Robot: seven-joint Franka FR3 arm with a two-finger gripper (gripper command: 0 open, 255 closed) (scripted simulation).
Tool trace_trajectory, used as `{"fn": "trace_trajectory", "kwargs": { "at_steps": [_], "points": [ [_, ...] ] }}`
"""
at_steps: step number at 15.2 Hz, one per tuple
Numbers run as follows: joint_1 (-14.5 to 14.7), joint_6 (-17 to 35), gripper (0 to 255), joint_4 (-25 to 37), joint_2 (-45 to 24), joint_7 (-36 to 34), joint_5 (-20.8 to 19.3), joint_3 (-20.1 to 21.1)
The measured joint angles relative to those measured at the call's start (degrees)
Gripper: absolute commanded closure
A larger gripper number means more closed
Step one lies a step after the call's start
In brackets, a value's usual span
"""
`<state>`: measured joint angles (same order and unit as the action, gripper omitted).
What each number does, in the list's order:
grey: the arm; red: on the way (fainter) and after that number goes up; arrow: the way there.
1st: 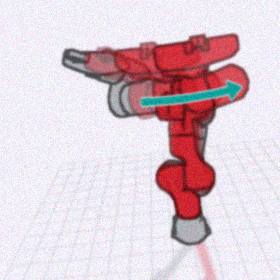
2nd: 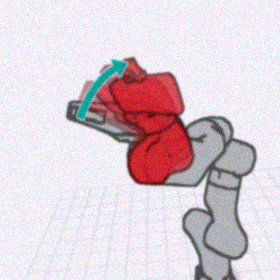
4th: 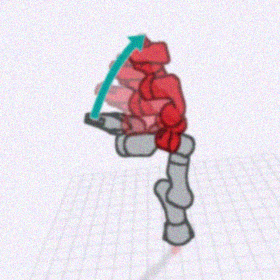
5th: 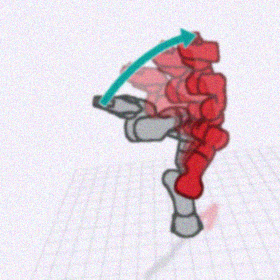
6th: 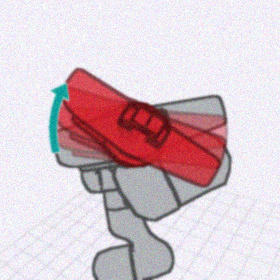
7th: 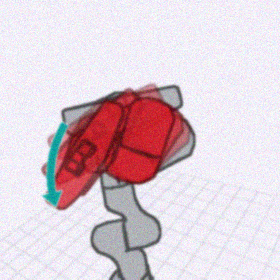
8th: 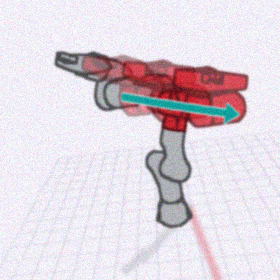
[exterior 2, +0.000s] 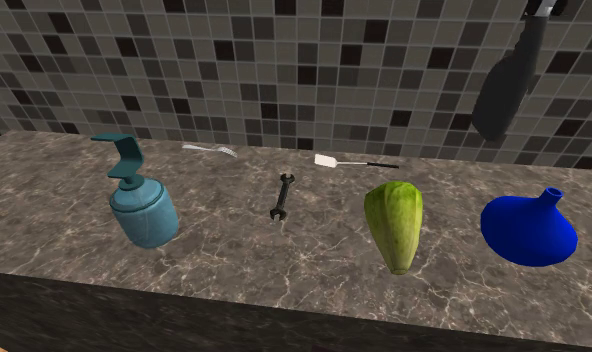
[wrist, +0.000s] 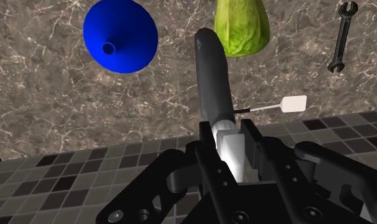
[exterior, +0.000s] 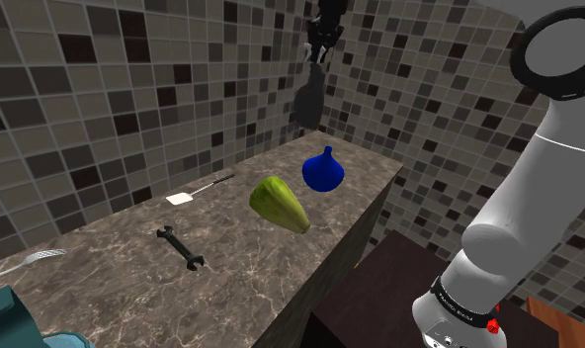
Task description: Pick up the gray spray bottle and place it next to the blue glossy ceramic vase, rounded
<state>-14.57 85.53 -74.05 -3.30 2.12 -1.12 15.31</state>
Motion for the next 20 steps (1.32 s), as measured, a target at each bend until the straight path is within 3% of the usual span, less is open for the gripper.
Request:
{"fn": "trace_trajectory", "kwargs": {
  "at_steps": [2, 5, 20],
  "points": [
    [-1.13, -1.16, 255, 3.15, -2.04, 2.23, -0.13, -1.00],
    [-1.98, 0.05, 255, 2.89, -3.01, 3.79, -0.08, -1.70],
    [-2.82, 13.27, 255, -15.59, 2.38, 4.86, 1.37, -2.21]
  ]
}}
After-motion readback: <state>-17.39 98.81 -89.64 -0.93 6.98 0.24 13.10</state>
